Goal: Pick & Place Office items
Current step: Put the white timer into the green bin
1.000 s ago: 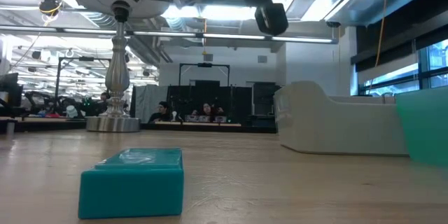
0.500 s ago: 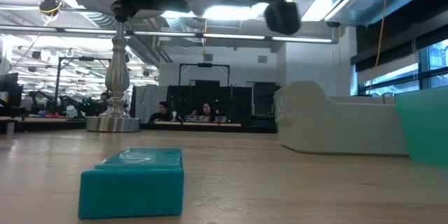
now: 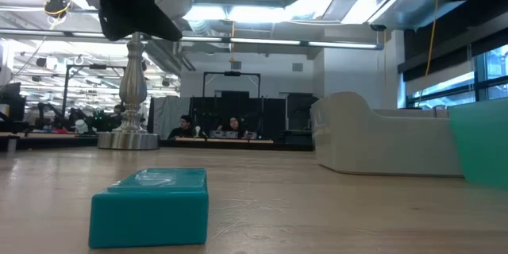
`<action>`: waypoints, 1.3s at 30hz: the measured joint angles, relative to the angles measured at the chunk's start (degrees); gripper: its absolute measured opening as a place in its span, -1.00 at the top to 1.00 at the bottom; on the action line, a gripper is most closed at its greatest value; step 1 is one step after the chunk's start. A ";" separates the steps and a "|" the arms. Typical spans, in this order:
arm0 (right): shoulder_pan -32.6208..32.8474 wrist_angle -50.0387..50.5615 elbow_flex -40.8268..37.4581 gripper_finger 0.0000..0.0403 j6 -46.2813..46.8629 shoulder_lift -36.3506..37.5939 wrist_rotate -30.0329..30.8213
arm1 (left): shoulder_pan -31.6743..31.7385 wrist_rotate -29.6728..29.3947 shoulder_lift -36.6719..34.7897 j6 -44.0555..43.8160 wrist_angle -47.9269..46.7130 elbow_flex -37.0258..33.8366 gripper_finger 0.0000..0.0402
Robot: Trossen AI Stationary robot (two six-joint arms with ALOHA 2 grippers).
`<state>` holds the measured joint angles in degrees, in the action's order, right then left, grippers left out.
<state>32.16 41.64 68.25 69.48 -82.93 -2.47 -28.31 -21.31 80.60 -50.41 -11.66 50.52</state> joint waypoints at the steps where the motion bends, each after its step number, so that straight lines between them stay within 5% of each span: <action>1: 1.66 1.15 0.00 0.67 1.51 -0.21 -0.60 | -0.22 -0.16 0.00 0.02 0.02 0.00 -0.25; 10: 13.07 3.06 -6.29 0.67 16.61 -3.70 -4.35 | -0.95 -2.17 0.00 -0.07 0.32 0.00 -0.25; 19: 17.44 2.81 -17.25 0.67 28.51 -4.01 -7.70 | -0.97 -0.92 0.01 -0.05 1.20 0.00 -0.25; 33: 17.70 1.65 -20.20 0.48 23.92 -4.12 -6.79 | -1.98 0.98 4.58 -3.05 2.24 0.00 -0.25; 39: 17.73 1.93 -20.20 0.28 22.97 -4.12 -6.81 | -3.80 7.29 11.16 4.22 11.30 0.00 -0.25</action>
<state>49.89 43.57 48.05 92.44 -87.05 -9.28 -32.11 -14.02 91.76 -46.19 -0.36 50.52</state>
